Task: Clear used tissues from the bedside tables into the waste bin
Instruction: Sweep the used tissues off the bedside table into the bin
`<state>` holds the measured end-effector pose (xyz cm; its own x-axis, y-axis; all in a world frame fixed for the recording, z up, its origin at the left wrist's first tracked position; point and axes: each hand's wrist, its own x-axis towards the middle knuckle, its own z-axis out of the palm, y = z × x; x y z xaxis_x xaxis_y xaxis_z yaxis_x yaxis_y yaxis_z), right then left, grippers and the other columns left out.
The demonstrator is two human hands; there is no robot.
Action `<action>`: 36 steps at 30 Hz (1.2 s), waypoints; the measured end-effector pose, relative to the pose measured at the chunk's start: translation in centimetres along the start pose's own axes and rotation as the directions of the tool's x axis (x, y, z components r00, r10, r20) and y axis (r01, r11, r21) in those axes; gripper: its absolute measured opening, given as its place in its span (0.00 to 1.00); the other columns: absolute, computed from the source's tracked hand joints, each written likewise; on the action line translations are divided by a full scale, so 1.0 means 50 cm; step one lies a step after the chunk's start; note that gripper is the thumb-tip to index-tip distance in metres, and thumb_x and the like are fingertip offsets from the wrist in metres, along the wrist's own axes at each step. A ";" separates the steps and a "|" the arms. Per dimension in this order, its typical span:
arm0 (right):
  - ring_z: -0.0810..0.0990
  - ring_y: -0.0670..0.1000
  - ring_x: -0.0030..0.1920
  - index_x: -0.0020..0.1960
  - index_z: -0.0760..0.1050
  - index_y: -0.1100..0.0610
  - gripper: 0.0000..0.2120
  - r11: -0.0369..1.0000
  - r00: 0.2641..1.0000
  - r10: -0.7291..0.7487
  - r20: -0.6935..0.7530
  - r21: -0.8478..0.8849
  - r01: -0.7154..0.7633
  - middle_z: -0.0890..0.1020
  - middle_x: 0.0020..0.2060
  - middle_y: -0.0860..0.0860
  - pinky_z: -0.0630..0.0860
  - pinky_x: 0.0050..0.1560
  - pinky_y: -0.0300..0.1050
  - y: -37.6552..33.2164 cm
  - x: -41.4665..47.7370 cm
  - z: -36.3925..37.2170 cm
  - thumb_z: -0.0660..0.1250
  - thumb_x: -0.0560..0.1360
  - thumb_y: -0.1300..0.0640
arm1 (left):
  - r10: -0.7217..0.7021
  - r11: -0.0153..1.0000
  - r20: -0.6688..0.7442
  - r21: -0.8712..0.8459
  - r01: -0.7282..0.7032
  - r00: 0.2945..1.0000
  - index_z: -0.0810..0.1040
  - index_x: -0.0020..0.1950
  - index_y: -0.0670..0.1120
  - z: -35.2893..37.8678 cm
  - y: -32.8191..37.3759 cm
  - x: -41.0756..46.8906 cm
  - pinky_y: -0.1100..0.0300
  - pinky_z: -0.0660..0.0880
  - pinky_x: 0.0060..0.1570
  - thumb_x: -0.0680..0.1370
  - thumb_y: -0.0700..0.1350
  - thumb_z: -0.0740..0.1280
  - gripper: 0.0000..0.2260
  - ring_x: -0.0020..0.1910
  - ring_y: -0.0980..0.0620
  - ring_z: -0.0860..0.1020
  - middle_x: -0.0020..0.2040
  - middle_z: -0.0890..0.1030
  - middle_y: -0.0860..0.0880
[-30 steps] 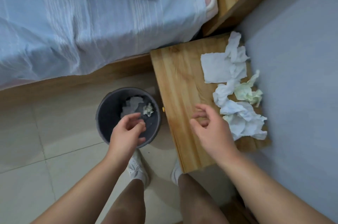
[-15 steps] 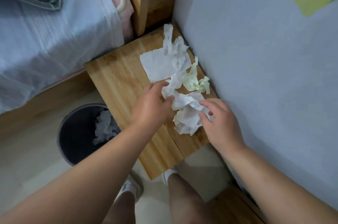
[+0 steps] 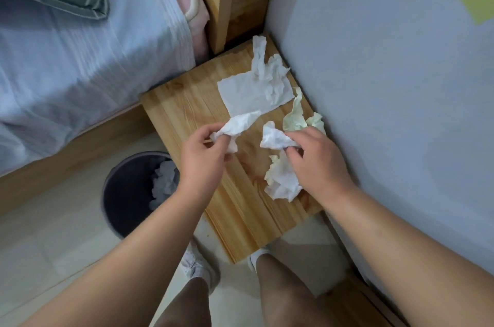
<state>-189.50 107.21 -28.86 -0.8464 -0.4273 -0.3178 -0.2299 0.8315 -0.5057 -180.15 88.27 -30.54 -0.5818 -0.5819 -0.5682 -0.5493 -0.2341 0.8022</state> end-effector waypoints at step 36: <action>0.81 0.42 0.30 0.58 0.79 0.50 0.06 0.827 0.849 0.145 0.508 0.409 -0.386 0.84 0.46 0.50 0.80 0.30 0.39 -0.315 -0.105 0.294 0.69 0.81 0.56 | -0.208 0.978 -0.228 -0.048 0.202 0.951 0.84 0.54 0.58 -0.393 -0.273 -0.090 0.63 0.83 0.35 0.86 0.49 0.66 0.07 0.42 0.54 0.87 0.47 0.88 0.52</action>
<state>-174.35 91.14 -31.03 -0.5080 -0.4222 -0.7507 0.3332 0.7074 -0.6233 -158.25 78.76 -35.31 -0.3028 -0.6823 -0.6655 -0.6263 -0.3839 0.6785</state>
